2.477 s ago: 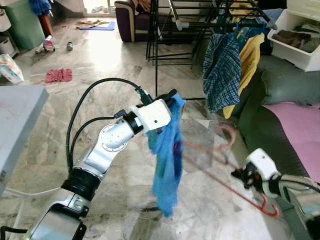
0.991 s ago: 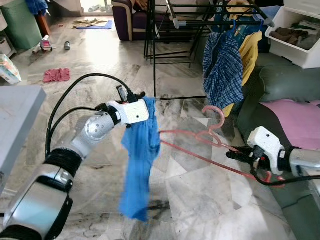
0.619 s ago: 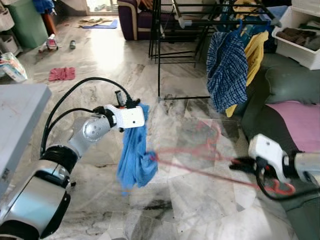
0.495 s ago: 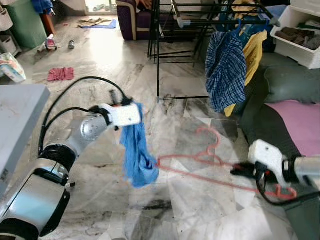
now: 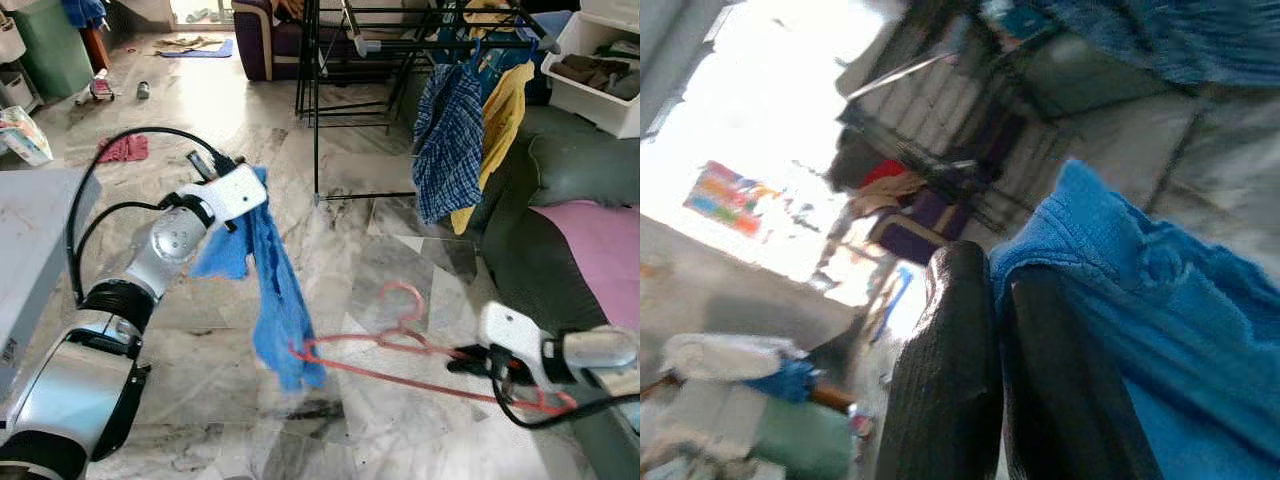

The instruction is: Hang hanger

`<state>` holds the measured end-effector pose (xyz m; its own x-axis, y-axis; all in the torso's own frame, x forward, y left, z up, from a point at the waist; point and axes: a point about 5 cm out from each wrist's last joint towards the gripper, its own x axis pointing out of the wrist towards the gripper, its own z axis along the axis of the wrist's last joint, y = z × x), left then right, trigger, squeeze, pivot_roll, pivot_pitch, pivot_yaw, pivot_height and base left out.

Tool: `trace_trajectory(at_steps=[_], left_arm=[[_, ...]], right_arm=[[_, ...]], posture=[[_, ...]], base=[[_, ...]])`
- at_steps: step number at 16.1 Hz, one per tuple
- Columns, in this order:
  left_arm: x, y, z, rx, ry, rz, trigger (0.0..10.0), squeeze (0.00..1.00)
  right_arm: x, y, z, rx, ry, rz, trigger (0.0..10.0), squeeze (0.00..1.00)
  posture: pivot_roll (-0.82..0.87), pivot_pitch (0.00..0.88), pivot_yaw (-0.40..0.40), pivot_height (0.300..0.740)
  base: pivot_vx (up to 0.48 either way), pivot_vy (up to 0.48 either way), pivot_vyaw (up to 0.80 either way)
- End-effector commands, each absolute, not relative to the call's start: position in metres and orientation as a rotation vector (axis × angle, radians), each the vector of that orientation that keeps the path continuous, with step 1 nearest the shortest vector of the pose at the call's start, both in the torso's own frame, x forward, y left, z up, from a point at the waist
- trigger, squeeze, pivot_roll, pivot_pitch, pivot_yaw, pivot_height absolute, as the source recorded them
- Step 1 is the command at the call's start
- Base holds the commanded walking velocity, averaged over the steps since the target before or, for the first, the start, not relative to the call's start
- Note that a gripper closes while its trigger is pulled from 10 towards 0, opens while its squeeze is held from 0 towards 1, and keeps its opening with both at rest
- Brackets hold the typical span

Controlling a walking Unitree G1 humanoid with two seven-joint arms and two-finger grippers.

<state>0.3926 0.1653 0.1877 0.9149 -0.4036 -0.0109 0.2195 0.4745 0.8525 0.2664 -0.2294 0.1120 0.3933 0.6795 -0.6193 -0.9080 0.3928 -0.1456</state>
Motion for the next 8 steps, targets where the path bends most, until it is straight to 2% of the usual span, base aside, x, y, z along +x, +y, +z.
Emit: trace_trajectory(at_steps=[1,4,8], left_arm=[[0.391,0.157,0.185,1.024,-0.202,-0.445,10.0,0.00],[0.388,0.155,0.163,1.041,-0.080,-0.517,10.0,0.00],[0.388,0.148,0.169,1.024,-0.124,-0.547,10.0,0.00]], right_arm=[[0.277,-0.225,0.132,-0.507,0.392,1.038,10.0,0.00],[0.303,-0.219,0.160,-0.487,0.162,0.881,10.0,0.00],[0.303,-0.219,0.157,-0.512,0.164,0.885,10.0,0.00]], posture=[[0.05,0.048,-0.021,0.740],[0.05,0.044,-0.018,0.740],[0.06,0.036,-0.017,0.740]], base=[[0.000,0.000,0.00],[0.000,0.000,0.00],[0.000,0.000,0.00]])
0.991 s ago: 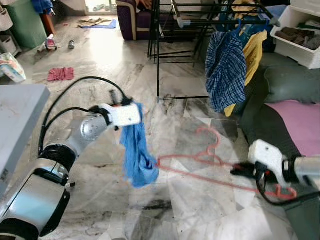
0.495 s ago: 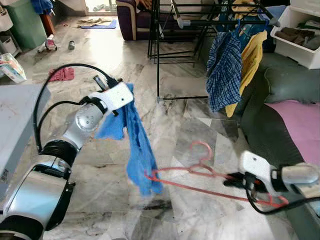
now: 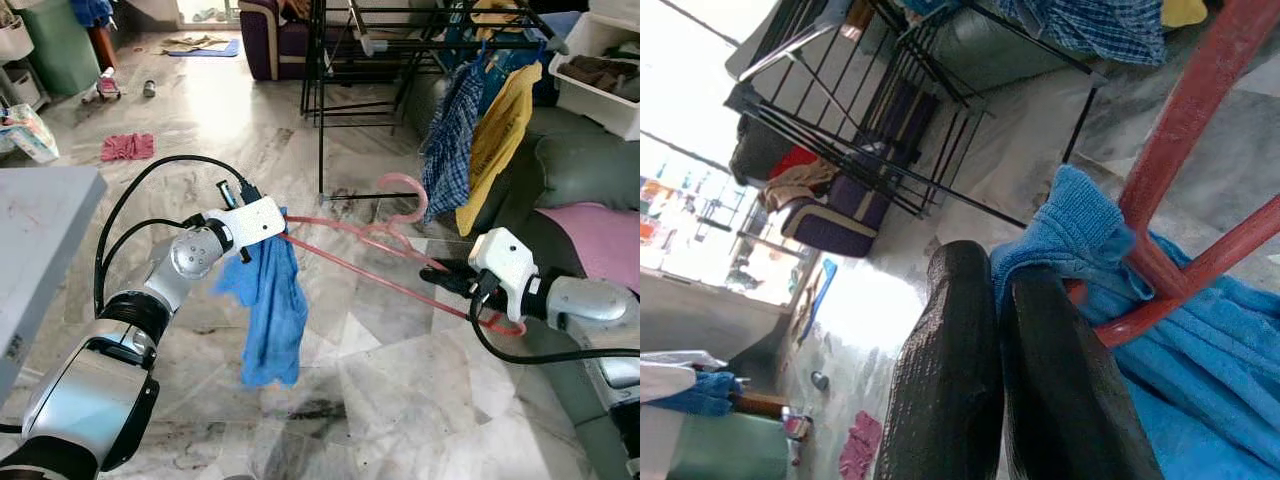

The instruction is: Hang hanger

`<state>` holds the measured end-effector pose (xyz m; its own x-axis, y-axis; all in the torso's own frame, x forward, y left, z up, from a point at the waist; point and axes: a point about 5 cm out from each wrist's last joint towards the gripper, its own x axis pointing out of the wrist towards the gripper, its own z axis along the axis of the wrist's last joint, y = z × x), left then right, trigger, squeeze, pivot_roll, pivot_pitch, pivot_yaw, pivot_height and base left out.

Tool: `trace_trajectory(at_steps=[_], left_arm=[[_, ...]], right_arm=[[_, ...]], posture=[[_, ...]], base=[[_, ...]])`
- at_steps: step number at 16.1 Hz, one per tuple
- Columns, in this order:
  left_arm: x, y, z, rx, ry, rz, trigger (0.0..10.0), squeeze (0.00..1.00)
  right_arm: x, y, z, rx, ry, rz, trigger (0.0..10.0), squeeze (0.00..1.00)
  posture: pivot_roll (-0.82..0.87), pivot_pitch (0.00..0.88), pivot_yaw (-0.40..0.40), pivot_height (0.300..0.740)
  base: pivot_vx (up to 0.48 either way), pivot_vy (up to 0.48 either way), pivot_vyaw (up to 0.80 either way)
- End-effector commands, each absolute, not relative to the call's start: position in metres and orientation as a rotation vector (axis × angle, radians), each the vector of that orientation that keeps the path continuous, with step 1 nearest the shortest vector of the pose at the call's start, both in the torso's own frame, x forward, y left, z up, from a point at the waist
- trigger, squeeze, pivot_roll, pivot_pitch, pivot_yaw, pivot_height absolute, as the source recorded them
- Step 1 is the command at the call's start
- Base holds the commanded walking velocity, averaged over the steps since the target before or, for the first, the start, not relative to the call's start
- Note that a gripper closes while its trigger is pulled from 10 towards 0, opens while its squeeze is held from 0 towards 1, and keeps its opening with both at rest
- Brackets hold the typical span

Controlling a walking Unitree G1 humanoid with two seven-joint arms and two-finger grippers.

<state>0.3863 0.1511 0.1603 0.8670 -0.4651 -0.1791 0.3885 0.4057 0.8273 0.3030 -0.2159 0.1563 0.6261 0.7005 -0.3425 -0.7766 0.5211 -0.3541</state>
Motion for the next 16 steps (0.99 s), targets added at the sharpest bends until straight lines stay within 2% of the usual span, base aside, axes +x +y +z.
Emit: trace_trajectory(at_steps=[1,5,8,16], left_arm=[[0.388,0.149,0.171,1.030,-0.132,-0.545,10.0,0.00],[0.389,0.159,0.170,1.073,-0.102,-0.513,10.0,0.00],[0.387,0.169,0.163,1.064,-0.064,-0.513,10.0,0.00],[0.379,0.152,0.165,1.043,-0.151,-0.639,10.0,0.00]], right_arm=[[0.302,-0.219,0.156,-0.512,0.170,0.891,10.0,0.00],[0.295,-0.225,0.152,-0.513,0.244,0.947,10.0,0.00],[0.296,-0.238,0.148,-0.597,0.291,0.900,10.0,0.00],[0.295,-0.233,0.135,-0.613,0.320,0.926,10.0,0.00]], posture=[[0.06,0.035,-0.016,0.740],[0.05,0.030,-0.017,0.740],[0.05,0.034,-0.014,0.740],[0.06,0.048,-0.019,0.740]], base=[[0.000,0.000,0.00],[0.000,0.000,0.00],[0.000,0.000,0.00],[0.000,0.000,0.00]])
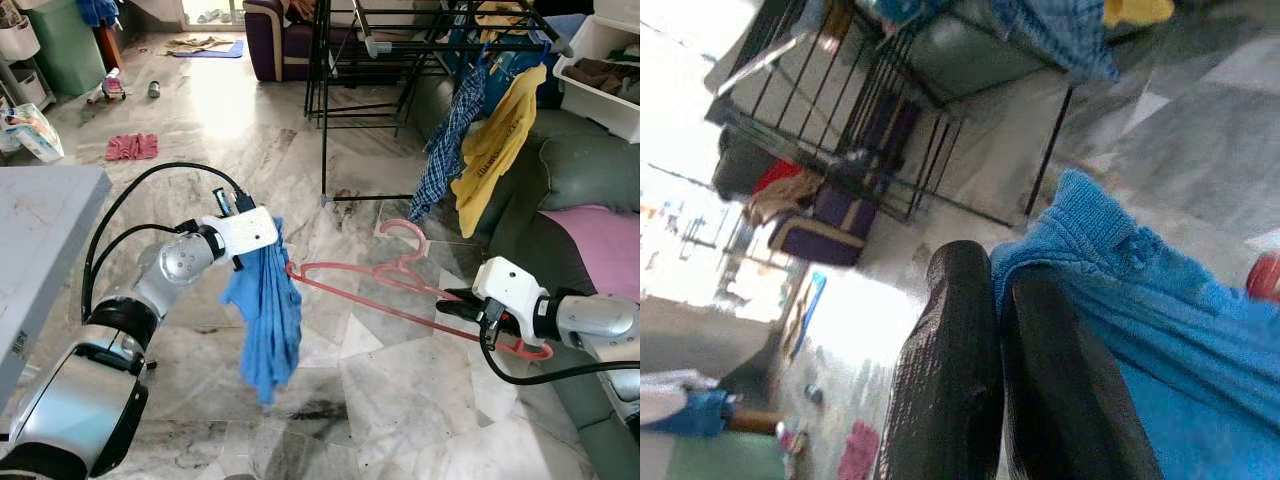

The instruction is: Hang hanger

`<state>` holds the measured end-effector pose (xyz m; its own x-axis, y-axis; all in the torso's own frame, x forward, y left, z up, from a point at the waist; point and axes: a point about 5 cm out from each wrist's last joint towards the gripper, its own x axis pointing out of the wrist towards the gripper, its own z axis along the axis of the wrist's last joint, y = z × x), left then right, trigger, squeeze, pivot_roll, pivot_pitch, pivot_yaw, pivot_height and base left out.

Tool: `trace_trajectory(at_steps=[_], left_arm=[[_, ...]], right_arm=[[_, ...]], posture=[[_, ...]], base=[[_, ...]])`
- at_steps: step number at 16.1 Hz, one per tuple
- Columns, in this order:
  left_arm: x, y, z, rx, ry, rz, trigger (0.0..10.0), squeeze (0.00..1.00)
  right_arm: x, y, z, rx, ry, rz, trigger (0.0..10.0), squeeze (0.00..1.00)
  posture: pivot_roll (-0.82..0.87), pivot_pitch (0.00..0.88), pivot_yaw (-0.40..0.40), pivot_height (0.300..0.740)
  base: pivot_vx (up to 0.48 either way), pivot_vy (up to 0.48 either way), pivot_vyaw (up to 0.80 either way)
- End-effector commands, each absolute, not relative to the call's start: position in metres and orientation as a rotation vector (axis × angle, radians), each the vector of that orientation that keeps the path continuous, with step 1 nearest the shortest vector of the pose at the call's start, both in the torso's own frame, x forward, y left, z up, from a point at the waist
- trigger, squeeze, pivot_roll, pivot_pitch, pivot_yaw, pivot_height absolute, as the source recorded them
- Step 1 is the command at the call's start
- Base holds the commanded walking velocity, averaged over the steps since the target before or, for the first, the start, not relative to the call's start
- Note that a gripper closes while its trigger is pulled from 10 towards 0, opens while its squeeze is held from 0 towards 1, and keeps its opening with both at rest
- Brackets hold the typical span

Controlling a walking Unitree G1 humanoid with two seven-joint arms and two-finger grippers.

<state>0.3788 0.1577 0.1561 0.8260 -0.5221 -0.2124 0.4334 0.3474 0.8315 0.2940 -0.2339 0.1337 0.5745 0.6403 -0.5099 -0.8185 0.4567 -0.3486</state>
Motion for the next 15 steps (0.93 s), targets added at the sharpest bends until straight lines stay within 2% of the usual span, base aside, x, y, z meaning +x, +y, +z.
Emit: trace_trajectory(at_steps=[1,7,10,15], left_arm=[[0.378,0.148,0.166,1.039,-0.167,-0.657,10.0,0.00],[0.372,0.133,0.177,1.002,-0.259,-0.729,10.0,0.00],[0.365,0.116,0.188,0.965,-0.328,-0.785,10.0,0.00],[0.357,0.099,0.218,0.787,-0.420,-0.749,10.0,0.00]], right_arm=[[0.296,-0.232,0.133,-0.612,0.321,0.927,10.0,0.00],[0.299,-0.227,0.130,-0.593,0.311,0.932,10.0,0.00],[0.302,-0.222,0.125,-0.579,0.302,0.925,10.0,0.00],[0.302,-0.218,0.107,-0.546,0.360,0.908,10.0,0.00]], posture=[[0.06,0.050,-0.019,0.740],[0.06,0.055,-0.021,0.740],[0.06,0.059,-0.021,0.740],[0.08,0.068,-0.035,0.740]], base=[[0.000,0.000,0.00],[0.000,0.000,0.00],[0.000,0.000,0.00],[0.000,0.000,0.00]])
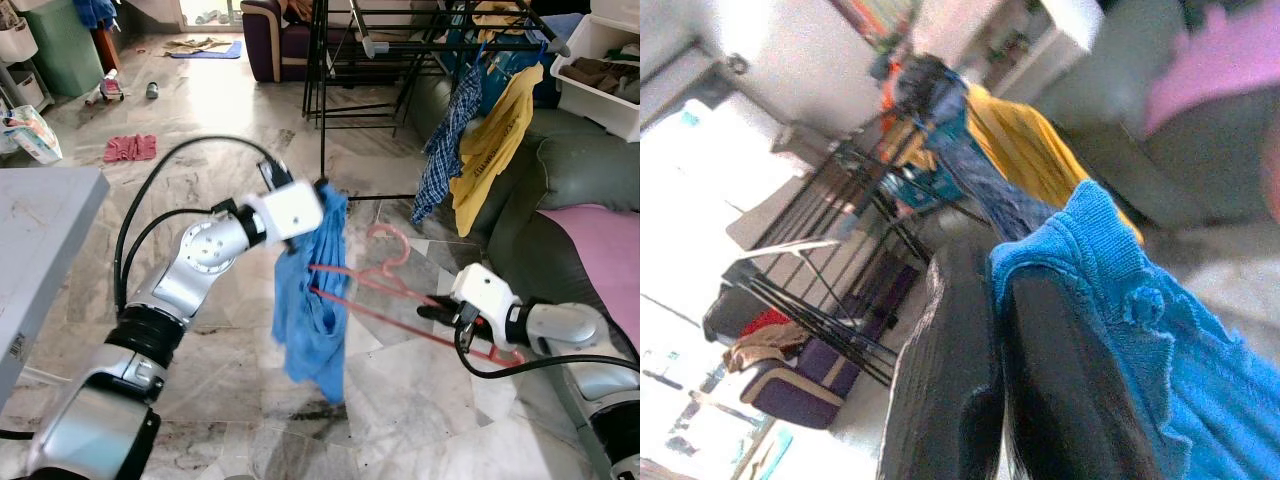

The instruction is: Hang hanger

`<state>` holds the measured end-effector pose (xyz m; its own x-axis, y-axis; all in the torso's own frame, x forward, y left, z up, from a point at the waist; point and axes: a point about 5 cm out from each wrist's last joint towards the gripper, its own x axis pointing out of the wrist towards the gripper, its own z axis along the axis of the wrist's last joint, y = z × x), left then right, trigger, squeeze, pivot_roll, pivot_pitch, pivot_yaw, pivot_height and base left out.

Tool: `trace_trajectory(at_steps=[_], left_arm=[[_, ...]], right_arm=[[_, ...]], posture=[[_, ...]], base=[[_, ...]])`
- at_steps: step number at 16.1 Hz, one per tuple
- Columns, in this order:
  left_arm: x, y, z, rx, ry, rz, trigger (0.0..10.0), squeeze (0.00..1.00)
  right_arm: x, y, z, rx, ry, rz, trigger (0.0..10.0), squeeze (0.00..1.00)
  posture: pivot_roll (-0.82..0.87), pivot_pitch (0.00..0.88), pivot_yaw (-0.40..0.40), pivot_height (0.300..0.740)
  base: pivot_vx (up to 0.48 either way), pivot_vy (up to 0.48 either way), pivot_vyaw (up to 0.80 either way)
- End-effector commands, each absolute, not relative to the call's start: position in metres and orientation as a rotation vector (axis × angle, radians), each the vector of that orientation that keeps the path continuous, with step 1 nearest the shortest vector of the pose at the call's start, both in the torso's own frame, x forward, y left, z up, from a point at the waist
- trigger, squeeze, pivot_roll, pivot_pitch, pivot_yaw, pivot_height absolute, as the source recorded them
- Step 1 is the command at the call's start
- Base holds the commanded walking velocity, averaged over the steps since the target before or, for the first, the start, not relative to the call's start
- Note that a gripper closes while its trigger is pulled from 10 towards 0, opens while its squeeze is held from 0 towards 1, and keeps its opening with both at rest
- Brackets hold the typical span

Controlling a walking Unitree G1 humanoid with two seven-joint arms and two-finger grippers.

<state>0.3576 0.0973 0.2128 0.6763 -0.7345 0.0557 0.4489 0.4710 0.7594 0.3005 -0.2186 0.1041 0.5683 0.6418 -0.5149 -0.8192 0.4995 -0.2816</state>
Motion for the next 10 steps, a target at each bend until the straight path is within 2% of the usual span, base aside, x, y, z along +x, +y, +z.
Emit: trace_trajectory(at_steps=[1,8,10], left_arm=[[0.358,0.102,0.224,0.745,-0.423,-0.710,10.0,0.00],[0.365,0.127,0.242,0.722,-0.392,-0.512,10.0,0.00],[0.361,0.123,0.253,0.652,-0.448,-0.509,10.0,0.00]], right_arm=[[0.303,-0.223,0.101,-0.528,0.398,0.867,10.0,0.00],[0.296,-0.259,0.083,-0.517,0.526,0.687,10.0,0.00],[0.306,-0.272,0.084,-0.453,0.517,0.505,10.0,0.00]], posture=[[0.08,0.070,-0.037,0.740],[0.06,0.078,-0.044,0.740],[0.06,0.079,-0.049,0.740]], base=[[0.000,0.000,0.00],[0.000,0.000,0.00],[0.000,0.000,0.00]])
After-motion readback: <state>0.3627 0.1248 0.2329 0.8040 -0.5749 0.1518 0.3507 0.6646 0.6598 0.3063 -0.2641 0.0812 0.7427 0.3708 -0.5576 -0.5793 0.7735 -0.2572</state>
